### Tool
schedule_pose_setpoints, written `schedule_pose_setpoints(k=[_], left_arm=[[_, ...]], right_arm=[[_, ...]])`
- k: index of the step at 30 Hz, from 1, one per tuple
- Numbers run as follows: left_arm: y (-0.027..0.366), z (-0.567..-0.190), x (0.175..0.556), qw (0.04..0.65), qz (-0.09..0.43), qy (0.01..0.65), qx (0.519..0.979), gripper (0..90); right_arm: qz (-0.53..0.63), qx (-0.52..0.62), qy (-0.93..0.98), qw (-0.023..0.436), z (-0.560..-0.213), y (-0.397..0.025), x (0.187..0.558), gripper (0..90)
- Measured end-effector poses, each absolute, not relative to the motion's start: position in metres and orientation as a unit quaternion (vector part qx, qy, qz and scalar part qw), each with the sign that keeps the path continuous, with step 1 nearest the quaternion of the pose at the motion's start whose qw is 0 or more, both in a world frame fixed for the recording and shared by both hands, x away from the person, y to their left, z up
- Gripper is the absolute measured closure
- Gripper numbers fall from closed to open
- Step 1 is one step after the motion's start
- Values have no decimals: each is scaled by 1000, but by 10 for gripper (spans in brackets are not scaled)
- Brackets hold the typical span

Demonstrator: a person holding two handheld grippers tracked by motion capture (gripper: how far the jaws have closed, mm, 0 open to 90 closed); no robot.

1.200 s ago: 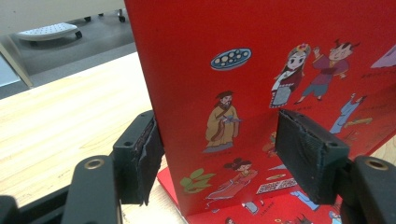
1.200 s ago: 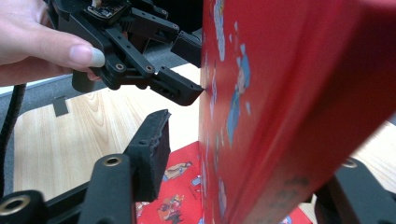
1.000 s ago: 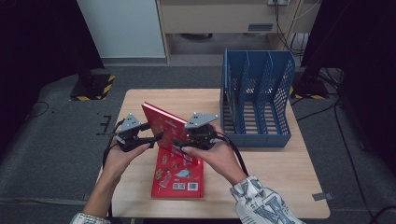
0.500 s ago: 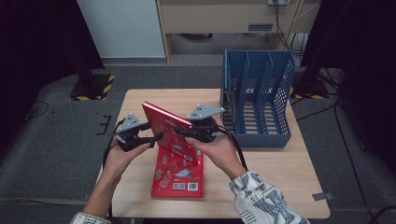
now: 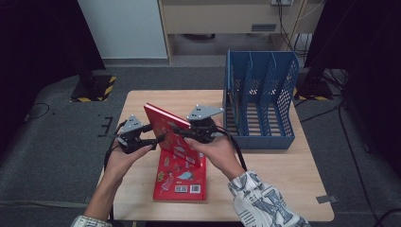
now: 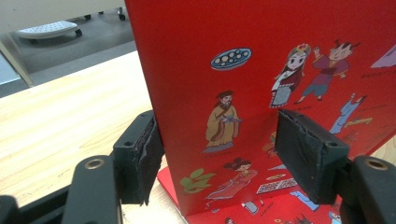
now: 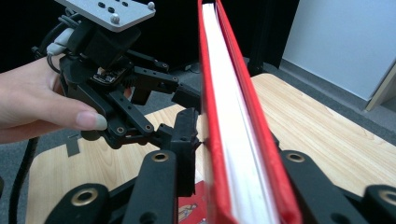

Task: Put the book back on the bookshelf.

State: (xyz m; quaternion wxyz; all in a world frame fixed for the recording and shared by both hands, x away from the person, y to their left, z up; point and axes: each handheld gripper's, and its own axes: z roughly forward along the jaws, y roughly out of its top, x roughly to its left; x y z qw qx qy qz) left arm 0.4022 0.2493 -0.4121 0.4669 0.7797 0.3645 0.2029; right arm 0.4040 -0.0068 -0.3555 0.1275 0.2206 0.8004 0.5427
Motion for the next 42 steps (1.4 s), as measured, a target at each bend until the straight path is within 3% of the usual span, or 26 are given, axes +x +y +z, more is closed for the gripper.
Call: schedule_pose_setpoints(k=[17, 32, 42], left_arm=[[252, -416, 400, 474, 209, 354, 779, 307], [275, -474, 392, 445, 193, 393, 782, 203], [300, -495, 393, 417, 193, 429, 778, 74]], right_arm=[[549, 215, 797, 130, -355, -5, 405, 779], [554, 238, 787, 133, -356, -10, 413, 791], [559, 253, 777, 140, -351, -21, 416, 792]])
